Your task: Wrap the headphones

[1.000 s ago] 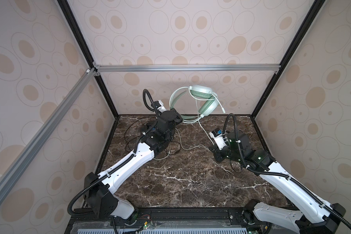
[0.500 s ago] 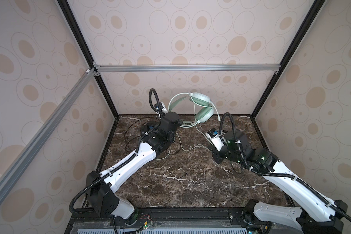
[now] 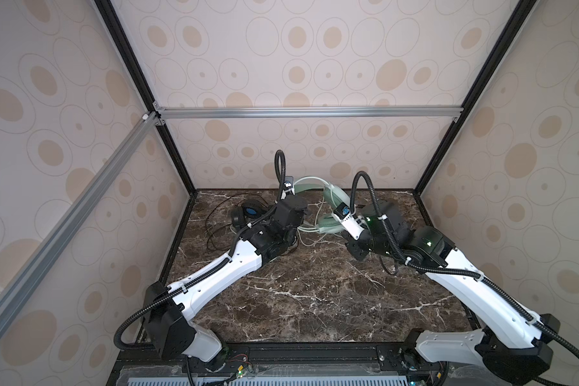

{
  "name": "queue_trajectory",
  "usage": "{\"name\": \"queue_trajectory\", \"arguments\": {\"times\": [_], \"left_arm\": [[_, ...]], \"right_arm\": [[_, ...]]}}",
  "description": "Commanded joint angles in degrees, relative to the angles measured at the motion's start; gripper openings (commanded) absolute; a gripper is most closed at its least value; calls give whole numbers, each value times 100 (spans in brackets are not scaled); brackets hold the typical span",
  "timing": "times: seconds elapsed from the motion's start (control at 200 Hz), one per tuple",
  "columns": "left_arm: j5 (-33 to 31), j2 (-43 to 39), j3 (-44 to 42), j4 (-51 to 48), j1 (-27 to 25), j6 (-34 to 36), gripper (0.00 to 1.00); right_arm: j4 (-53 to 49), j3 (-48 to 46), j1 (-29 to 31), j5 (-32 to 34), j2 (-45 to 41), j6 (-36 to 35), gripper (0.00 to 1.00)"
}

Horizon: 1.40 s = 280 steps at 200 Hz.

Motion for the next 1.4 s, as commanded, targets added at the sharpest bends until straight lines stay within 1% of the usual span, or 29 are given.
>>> {"name": "queue_trajectory", "arguments": {"times": [0.0,0.12,0.21,0.27,0.38,0.45,0.525,0.67,0.81,0.93,1.035,1.105,1.26,1.32,1.395], "left_arm": [[-247,-365,17,147,-40,773,0],[-386,-469,-46,82,-42,1024,0],[-490,-555,-116,157,-43,1027,0],[-558,-580,-106,220,-44,932,0],[-895,-560,22,269,-60,680,0],[-1073,-577,5,524,-75,721,0],[-1095,-515,4,792,-93,844,0],[-1229,-316,166,916,-133,938,0],[-1395,-353,142,1092,-158,1096,0],[-1541,-398,62,1264,-174,1429,0],[-1832,-394,-9,1556,-284,1976,0],[-2016,-385,-66,1851,-374,2422,0],[-2335,-216,-133,2804,-671,3636,0],[-2375,-151,-127,2942,-734,3858,0],[-2335,-125,-104,2862,-748,3807,0]], "right_arm": [[-287,223,60,103,41,-317,0],[-354,350,64,-27,66,-287,0],[-344,359,63,-243,59,-175,0],[-295,315,64,-356,52,-18,0],[-187,219,66,-620,16,330,0],[-73,151,72,-774,-28,543,0],[63,33,67,-910,-85,748,0],[191,-142,73,-1041,-152,999,0],[154,-240,69,-964,-236,1058,0],[-95,-160,69,-778,-267,910,0],[-383,-53,67,-576,-258,733,0],[-497,-22,65,-486,-266,640,0],[-593,22,66,-321,-292,568,0],[-581,51,68,-235,-301,572,0],[-603,122,72,-119,-293,509,0]]}}
